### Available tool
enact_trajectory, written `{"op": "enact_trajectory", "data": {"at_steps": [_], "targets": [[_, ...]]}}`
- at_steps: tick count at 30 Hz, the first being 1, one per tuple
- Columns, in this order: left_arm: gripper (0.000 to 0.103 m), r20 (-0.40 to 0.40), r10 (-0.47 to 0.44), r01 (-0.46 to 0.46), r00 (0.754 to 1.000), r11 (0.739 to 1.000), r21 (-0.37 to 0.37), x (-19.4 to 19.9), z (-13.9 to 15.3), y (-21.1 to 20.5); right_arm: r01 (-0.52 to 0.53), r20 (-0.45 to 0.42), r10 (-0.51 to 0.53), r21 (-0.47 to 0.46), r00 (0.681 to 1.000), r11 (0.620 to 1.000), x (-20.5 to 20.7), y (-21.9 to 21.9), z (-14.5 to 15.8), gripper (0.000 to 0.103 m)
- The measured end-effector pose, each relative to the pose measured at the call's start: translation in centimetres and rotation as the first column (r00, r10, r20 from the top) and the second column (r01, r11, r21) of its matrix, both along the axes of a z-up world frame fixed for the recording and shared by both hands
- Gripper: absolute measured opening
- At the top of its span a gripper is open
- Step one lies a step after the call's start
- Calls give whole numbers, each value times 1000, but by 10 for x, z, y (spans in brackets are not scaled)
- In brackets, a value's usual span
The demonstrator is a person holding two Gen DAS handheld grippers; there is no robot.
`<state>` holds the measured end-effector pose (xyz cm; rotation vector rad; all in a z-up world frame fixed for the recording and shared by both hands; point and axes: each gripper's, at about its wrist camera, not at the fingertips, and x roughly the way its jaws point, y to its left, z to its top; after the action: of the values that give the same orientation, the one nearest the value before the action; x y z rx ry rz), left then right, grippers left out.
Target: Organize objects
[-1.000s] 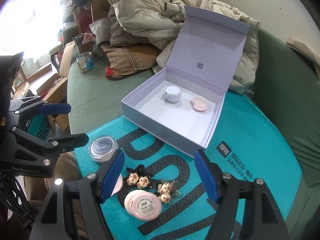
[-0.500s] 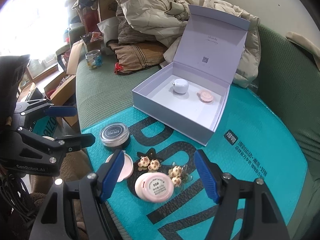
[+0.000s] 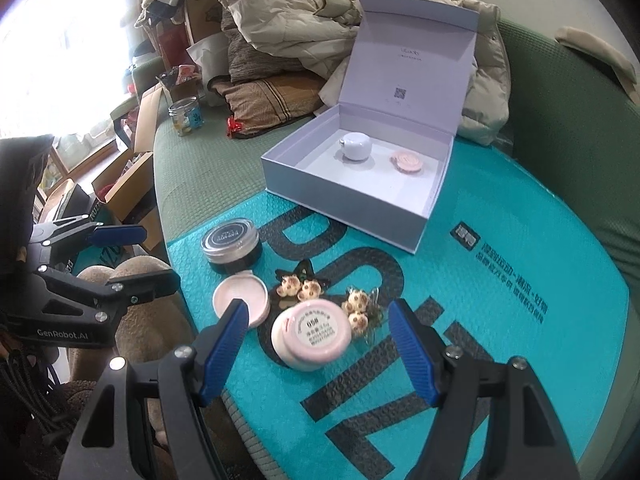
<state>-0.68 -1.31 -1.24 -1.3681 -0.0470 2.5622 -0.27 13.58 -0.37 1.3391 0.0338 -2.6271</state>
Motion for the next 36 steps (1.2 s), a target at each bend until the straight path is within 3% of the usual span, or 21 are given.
{"op": "enact_trajectory", "data": {"at_steps": [22,36], "targets": [[77,111,6,-14,994,997,71,12,-40,2,7,54,-1,-106,999,994,8,11,-35,73],[77,145,-80,72,986,996,61,-4,-65,25,-31,75,40,-118,996,993,-11,5,-55,73]]}}
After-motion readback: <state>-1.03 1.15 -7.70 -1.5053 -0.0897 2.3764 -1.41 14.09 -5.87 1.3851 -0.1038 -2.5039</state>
